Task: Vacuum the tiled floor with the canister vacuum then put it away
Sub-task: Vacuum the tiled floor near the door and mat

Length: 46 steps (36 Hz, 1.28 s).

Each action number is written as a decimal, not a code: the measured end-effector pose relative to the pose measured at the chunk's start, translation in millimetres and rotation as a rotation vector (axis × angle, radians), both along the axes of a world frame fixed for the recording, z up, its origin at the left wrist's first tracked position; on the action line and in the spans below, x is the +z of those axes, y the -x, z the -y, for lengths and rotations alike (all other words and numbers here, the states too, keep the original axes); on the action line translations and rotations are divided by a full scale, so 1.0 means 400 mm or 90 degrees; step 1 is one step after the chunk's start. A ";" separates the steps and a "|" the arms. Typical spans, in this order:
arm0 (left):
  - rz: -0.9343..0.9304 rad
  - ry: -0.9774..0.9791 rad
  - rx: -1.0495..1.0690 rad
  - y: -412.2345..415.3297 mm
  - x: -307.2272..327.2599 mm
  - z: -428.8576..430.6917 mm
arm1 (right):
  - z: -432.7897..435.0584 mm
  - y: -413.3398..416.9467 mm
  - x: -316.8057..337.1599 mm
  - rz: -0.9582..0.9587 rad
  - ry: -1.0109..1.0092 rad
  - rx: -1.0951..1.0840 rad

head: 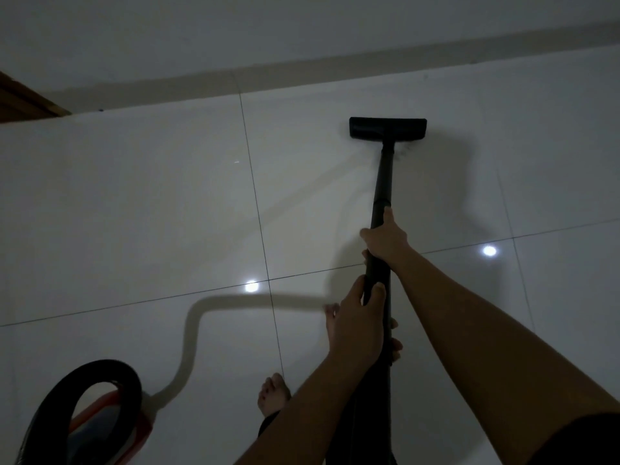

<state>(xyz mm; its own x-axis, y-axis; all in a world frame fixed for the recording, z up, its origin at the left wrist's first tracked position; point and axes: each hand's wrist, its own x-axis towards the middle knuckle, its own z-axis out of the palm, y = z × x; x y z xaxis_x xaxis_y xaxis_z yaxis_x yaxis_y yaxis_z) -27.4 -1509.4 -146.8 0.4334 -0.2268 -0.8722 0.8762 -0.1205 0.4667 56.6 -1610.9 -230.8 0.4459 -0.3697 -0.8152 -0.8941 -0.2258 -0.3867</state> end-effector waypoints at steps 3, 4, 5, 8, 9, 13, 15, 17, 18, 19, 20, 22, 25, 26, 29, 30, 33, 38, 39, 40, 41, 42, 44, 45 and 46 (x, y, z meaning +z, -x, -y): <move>-0.006 0.001 0.012 -0.012 -0.007 0.003 | -0.004 -0.012 -0.009 -0.003 -0.005 -0.007; -0.004 0.001 0.012 -0.016 -0.008 0.005 | -0.004 -0.016 -0.012 -0.004 -0.005 -0.008; 0.000 0.002 0.009 -0.021 -0.009 0.006 | -0.003 -0.020 -0.014 -0.005 -0.004 -0.008; -0.004 0.017 0.016 -0.027 -0.008 0.012 | 0.002 -0.026 -0.018 -0.005 0.001 -0.007; -0.010 0.023 0.020 -0.026 -0.006 0.014 | 0.005 -0.026 -0.017 -0.005 0.003 -0.007; -0.015 0.042 0.024 -0.011 0.002 0.024 | 0.019 -0.015 -0.012 -0.011 0.010 -0.003; -0.013 0.044 0.022 -0.003 0.007 0.030 | 0.026 -0.003 -0.008 -0.010 0.014 -0.002; -0.008 0.046 0.015 0.006 0.011 0.034 | 0.032 0.009 -0.002 -0.005 0.010 -0.010; -0.006 0.047 0.008 0.010 0.013 0.036 | 0.035 0.015 0.001 -0.001 0.007 -0.017; -0.002 0.046 0.001 0.014 0.014 0.037 | 0.038 0.021 0.003 0.002 0.005 -0.022; 0.001 0.046 -0.003 0.017 0.017 0.038 | 0.040 0.026 0.006 0.005 0.003 -0.030; 0.001 0.047 -0.003 0.025 0.020 0.038 | 0.042 0.036 0.009 0.006 -0.001 -0.043; -0.007 0.046 -0.004 0.037 0.026 0.033 | 0.040 0.052 0.009 0.003 0.001 -0.048; -0.004 0.046 -0.006 0.043 0.026 0.032 | 0.039 0.057 0.008 0.004 0.001 -0.047; 0.008 0.039 -0.012 0.058 0.030 0.020 | 0.031 0.074 0.004 0.005 0.005 -0.049; 0.007 0.038 -0.010 0.064 0.031 0.012 | 0.023 0.081 0.002 0.002 0.005 -0.047; 0.000 0.021 -0.005 0.092 0.046 -0.042 | -0.035 0.105 0.009 0.001 -0.005 -0.031; 0.006 0.001 0.015 0.124 0.035 -0.114 | -0.120 0.127 0.007 0.004 -0.017 -0.029; 0.010 0.005 0.007 0.126 0.032 -0.115 | -0.122 0.129 0.005 0.001 -0.019 -0.038; 0.016 0.007 0.000 0.129 0.031 -0.118 | -0.124 0.132 0.001 -0.003 -0.021 -0.044; 0.023 0.010 -0.007 0.130 0.032 -0.123 | -0.126 0.135 -0.002 -0.007 -0.024 -0.048; 0.024 0.016 -0.009 0.129 0.033 -0.127 | -0.128 0.138 -0.002 -0.008 -0.025 -0.051; 0.020 0.015 -0.015 0.126 0.039 -0.138 | -0.134 0.141 -0.003 -0.014 -0.024 -0.049; 0.018 0.014 -0.020 0.126 0.042 -0.148 | -0.142 0.144 -0.002 -0.016 -0.027 -0.052; 0.020 0.015 -0.023 0.130 0.044 -0.168 | -0.160 0.149 -0.001 -0.016 -0.033 -0.056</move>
<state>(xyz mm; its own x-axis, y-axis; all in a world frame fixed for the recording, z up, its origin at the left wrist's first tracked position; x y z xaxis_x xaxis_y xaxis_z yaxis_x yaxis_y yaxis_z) -79.5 -1442.4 -129.2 0.4520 -0.2636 -0.8522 0.8560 -0.1404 0.4975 -2.9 -1547.0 -231.2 0.3928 -0.3634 -0.8448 -0.9192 -0.1261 -0.3731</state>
